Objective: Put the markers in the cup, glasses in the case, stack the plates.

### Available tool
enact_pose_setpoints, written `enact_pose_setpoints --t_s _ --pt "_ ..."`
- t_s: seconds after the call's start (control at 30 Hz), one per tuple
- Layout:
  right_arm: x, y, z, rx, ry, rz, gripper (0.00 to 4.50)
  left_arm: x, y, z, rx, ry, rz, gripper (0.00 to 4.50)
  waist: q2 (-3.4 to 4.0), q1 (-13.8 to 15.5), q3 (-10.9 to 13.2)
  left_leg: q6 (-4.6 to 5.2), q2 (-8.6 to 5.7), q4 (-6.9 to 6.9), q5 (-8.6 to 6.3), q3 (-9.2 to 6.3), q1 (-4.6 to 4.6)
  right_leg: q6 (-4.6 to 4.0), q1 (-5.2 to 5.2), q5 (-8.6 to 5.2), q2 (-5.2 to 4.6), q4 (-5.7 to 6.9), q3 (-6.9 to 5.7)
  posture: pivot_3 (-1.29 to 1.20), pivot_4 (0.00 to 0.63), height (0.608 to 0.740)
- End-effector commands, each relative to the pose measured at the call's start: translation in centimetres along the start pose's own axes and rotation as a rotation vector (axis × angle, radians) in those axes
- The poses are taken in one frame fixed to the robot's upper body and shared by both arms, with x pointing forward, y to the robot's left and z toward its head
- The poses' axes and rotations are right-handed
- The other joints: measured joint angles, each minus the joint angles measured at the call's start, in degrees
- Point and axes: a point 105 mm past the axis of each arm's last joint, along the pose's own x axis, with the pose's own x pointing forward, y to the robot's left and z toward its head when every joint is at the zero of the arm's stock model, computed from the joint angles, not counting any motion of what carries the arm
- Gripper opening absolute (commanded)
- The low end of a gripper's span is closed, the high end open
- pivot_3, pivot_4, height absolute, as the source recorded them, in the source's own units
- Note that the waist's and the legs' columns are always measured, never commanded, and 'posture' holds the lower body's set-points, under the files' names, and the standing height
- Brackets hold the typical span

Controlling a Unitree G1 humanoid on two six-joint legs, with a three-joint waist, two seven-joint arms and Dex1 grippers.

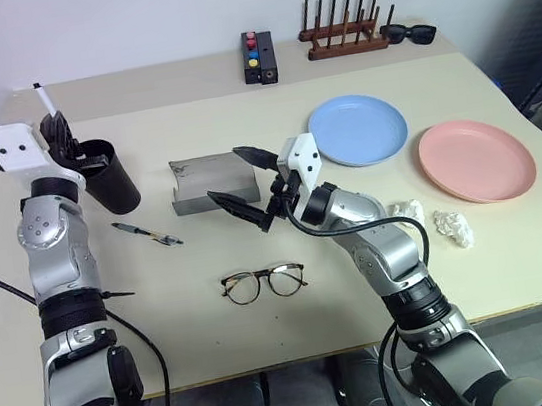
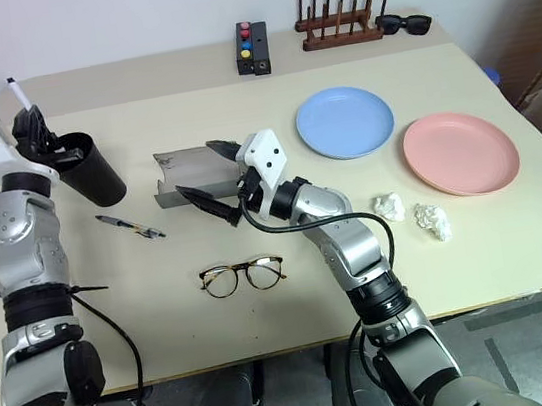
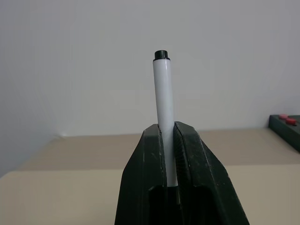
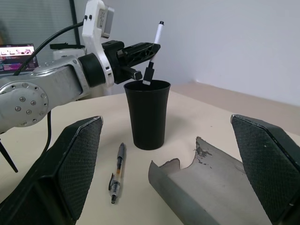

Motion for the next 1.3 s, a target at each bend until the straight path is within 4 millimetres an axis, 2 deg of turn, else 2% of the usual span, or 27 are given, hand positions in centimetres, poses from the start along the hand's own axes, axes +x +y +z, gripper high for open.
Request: enact_pose_setpoints --t_s 0.03,0.07,0.2,0.47,0.57,0.67,0.8,0.9,1.0,1.17,1.3 --pt "0.3 0.2 1.4 -0.013 -0.063 0.010 4.50 0.1 -0.2 1.3 -0.006 -0.041 -0.003 0.02 0.00 0.00 0.00 0.00 0.00 0.00 0.00 0.00 0.00 0.00 0.00 0.00 0.00 0.00 0.00 0.00 0.150 0.734" --pt "0.3 0.2 1.4 -0.013 -0.063 0.011 4.50 0.0 -0.3 1.2 -0.010 -0.037 -0.004 0.02 0.00 0.01 0.00 0.00 0.00 0.00 0.00 0.00 0.00 0.00 0.00 0.00 0.00 0.00 0.00 0.00 0.150 0.734" --pt "0.3 0.3 1.3 -0.007 -0.063 0.018 4.50 -0.1 -0.4 1.1 -0.016 -0.031 -0.003 1.61 0.00 0.00 0.00 0.00 0.00 0.00 0.00 0.00 0.00 0.00 0.00 0.00 0.00 0.00 0.00 0.00 0.150 0.734" --pt "0.4 0.4 1.3 -0.004 -0.063 0.026 4.50 -0.2 -0.4 1.1 -0.030 -0.031 0.002 1.61 0.00 0.00 0.00 0.00 0.00 -0.01 0.00 0.00 0.00 0.00 0.00 0.00 0.00 0.00 0.00 0.00 0.150 0.734" --pt "0.3 0.4 1.4 -0.007 -0.062 0.026 4.50 -0.1 -0.6 2.3 -0.040 -0.071 -0.028 1.61 0.00 0.00 0.00 0.00 0.00 -0.01 0.00 0.00 0.00 0.00 0.00 0.00 0.00 0.00 0.00 0.00 0.150 0.734" --pt "0.2 0.2 1.4 -0.014 -0.060 0.022 4.50 -0.1 -0.9 3.6 -0.029 -0.098 -0.110 1.61 0.00 -0.02 0.00 0.00 0.00 -0.01 0.00 0.00 0.00 0.00 0.00 0.00 0.00 0.00 0.00 0.00 0.150 0.734" --pt "-0.1 -0.6 1.5 -0.028 -0.056 -0.005 4.50 -1.5 -1.7 5.0 0.022 -0.056 -0.396 1.61 0.01 -0.86 0.01 0.00 0.01 -0.06 0.00 0.00 0.01 -0.01 -0.01 -0.01 0.01 0.00 0.00 0.00 0.150 0.734" --pt "-0.3 -0.9 1.5 -0.030 -0.052 -0.012 4.50 -4.1 -2.5 4.2 0.093 0.087 -0.657 1.61 0.03 -1.53 0.01 0.00 0.01 -0.08 0.00 0.00 0.01 -0.02 -0.02 -0.01 0.01 0.01 0.01 0.00 0.150 0.734" --pt "-0.3 -0.9 1.4 -0.030 -0.049 -0.012 4.50 -6.1 -2.7 3.4 0.147 0.215 -0.814 1.61 0.06 -1.55 0.03 0.01 0.02 -0.13 0.00 0.00 0.02 -0.03 -0.04 -0.03 0.01 0.02 0.02 0.00 0.150 0.734" --pt "-0.1 -0.7 1.2 -0.023 -0.045 0.001 4.50 -9.0 -1.9 0.5 0.307 0.506 -1.015 1.61 0.08 -1.38 0.05 0.01 0.05 -0.12 0.00 0.00 0.01 -0.23 -0.05 -0.14 0.05 0.01 0.02 0.00 0.150 0.734" --pt "0.1 -0.6 1.1 -0.018 -0.046 0.010 4.50 -10.2 -1.5 -1.8 0.420 0.650 -1.121 1.61 0.09 -1.41 0.05 0.01 0.05 -0.12 0.00 0.00 0.00 -0.23 -0.05 -0.14 0.05 -0.01 0.02 0.00 0.150 0.734"
